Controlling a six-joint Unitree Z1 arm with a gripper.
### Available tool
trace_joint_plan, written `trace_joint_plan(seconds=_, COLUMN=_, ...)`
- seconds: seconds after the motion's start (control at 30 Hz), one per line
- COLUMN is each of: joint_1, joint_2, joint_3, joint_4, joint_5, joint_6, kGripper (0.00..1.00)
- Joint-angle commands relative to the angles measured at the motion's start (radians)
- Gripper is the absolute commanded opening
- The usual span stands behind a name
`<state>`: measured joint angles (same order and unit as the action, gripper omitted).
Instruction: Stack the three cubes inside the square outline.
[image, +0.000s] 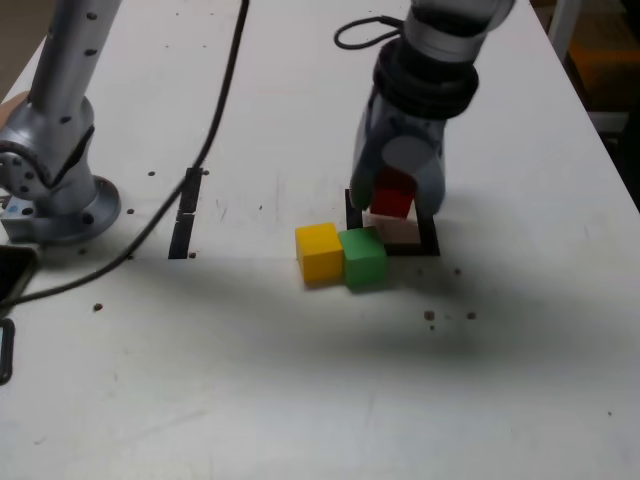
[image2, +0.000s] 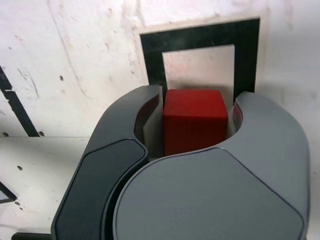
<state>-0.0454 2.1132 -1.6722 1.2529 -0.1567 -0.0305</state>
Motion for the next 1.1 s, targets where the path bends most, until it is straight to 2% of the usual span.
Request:
trace_joint_plan(seconds=0.0, joint_1=0.008, joint_2=-0.007, joint_3=0.019, joint_4=-0.013, joint_5=0.002, joint_6=0.001, kGripper=0.11)
trace_joint_plan(seconds=0.13, joint_1=0.016, joint_2=-0.001, joint_3=0.058, joint_4=-0.059, joint_5=-0.007, joint_6=0.003, kGripper=0.11)
trace_joint_plan(seconds=0.47, joint_1=0.016, joint_2=0.005, joint_3=0.119, joint_4=-0.111, joint_5=-0.037, joint_6=0.003, kGripper=0.11)
trace_joint_plan(seconds=0.67, joint_1=0.015, joint_2=0.004, joint_3=0.123, joint_4=-0.133, joint_5=-0.041, joint_6=0.006, kGripper=0.14)
trace_joint_plan(seconds=0.8, joint_1=0.015, joint_2=0.005, joint_3=0.122, joint_4=-0.136, joint_5=-0.046, joint_6=0.013, kGripper=0.22)
trace_joint_plan(seconds=1.0, joint_1=0.015, joint_2=0.009, joint_3=0.125, joint_4=-0.093, joint_5=-0.065, joint_6=0.018, kGripper=0.44)
trace_joint_plan(seconds=1.07, joint_1=0.016, joint_2=0.009, joint_3=0.124, joint_4=-0.079, joint_5=-0.066, joint_6=0.018, kGripper=0.49)
